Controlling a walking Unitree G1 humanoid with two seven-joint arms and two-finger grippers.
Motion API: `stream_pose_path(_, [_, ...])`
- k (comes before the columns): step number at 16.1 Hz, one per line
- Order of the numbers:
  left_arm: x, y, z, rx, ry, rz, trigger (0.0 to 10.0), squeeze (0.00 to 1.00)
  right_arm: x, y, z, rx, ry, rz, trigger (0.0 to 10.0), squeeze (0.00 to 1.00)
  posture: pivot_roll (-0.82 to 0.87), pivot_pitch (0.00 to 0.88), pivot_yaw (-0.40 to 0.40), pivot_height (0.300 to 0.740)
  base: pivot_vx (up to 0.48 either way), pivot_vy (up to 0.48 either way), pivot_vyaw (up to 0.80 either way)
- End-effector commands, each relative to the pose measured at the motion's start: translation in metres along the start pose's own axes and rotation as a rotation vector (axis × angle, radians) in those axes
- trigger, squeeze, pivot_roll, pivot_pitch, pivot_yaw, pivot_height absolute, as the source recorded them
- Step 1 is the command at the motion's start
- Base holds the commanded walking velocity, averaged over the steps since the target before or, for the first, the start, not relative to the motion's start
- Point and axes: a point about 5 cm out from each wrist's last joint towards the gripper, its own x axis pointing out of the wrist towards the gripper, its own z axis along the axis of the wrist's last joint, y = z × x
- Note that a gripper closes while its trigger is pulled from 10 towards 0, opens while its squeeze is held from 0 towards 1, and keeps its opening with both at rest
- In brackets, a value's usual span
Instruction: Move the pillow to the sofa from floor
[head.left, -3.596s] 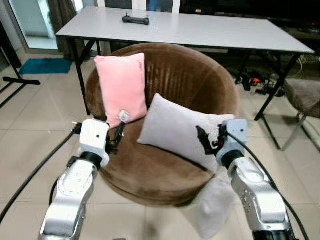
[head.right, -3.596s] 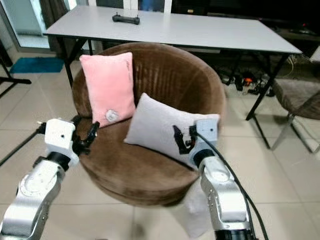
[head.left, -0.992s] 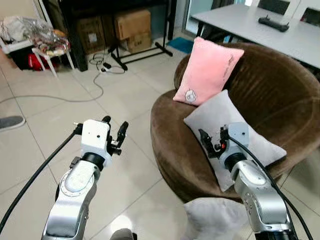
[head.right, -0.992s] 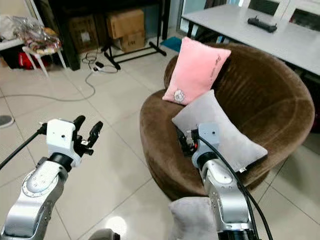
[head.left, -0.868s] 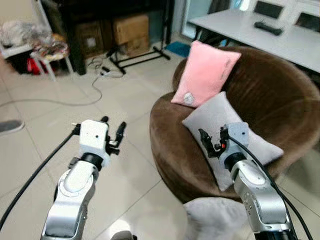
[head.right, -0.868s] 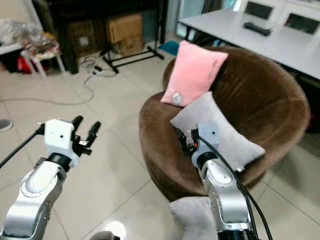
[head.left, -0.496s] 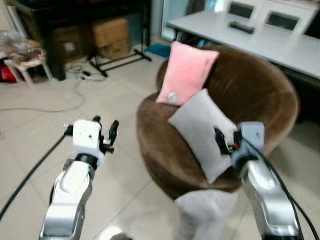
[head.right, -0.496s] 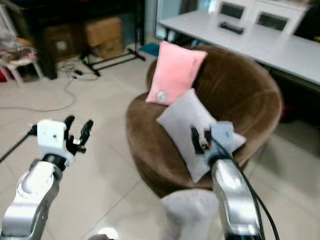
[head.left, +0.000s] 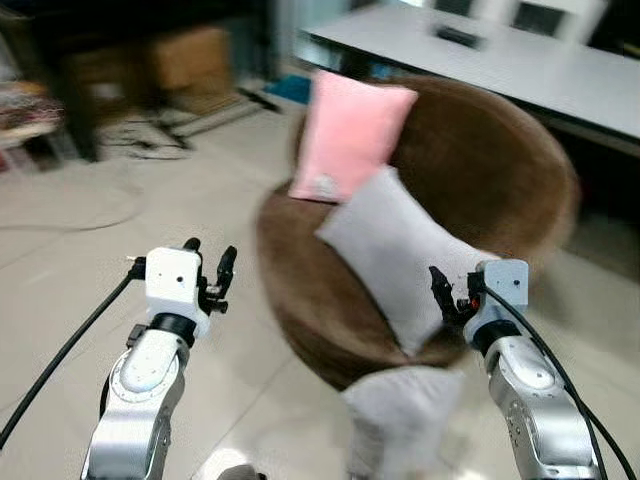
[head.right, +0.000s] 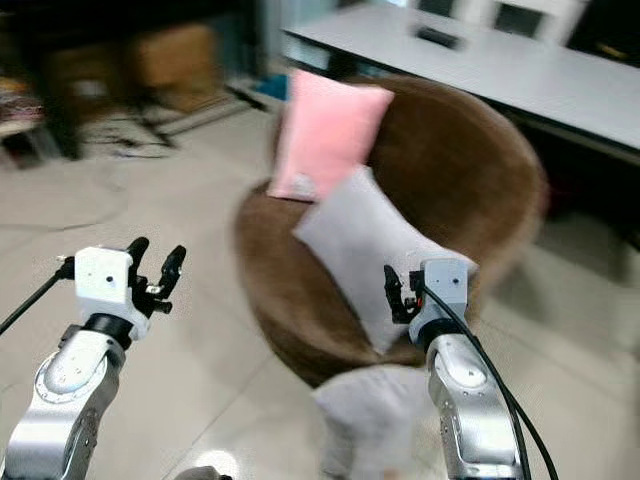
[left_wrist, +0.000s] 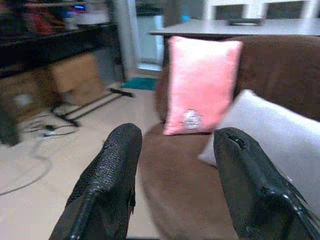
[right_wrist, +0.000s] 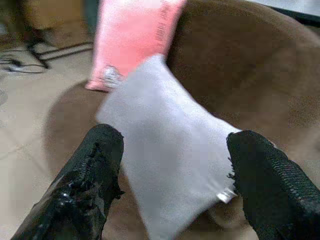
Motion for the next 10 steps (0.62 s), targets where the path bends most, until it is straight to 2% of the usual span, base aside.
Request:
stream_pose_path(1, [0.0008, -0.0026, 0.0012, 0.003, -0.007, -0.01, 10.0, 0.03, -0.0005, -0.0019, 0.0026, 0.001, -0.008, -0.008, 10.0, 0.0, 0.1, 0.0, -0.028, 0.74, 0.0, 0.0, -0.76])
stream_pose_path(3, [0.001, -0.0025, 0.0016, 0.002, -0.01, -0.01, 10.0, 0.04, -0.0005, -0.0024, 0.0024, 0.001, -0.008, -0.014, 10.0, 0.0, 0.1, 0.0, -0.028, 0.74, 0.0, 0.0, -0.58])
stream_pose_path(6, [0.0017, -0.0023, 0.0031, 0.001, -0.023, -0.025, 10.0, 0.05, -0.0001, -0.0029, 0.003, 0.003, -0.012, -0.021, 10.0, 0.0, 0.1, 0.0, -0.029, 0.74, 0.0, 0.0, 0.0])
stream_pose_path(7, [0.0019, -0.0026, 0.0034, -0.004, -0.025, -0.029, 10.0, 0.05, 0.0005, -0.0029, 0.0028, 0.003, -0.008, -0.021, 10.0, 0.0, 0.1, 0.0, -0.029, 0.74, 0.296, 0.0, 0.0])
stream_pose_path(10, [0.0027, -0.0028, 0.0039, -0.007, -0.028, -0.035, 10.0, 0.05, 0.0014, -0.0025, 0.003, 0.01, -0.007, -0.022, 10.0, 0.0, 0.1, 0.0, -0.028, 0.74, 0.342, 0.0, -0.78])
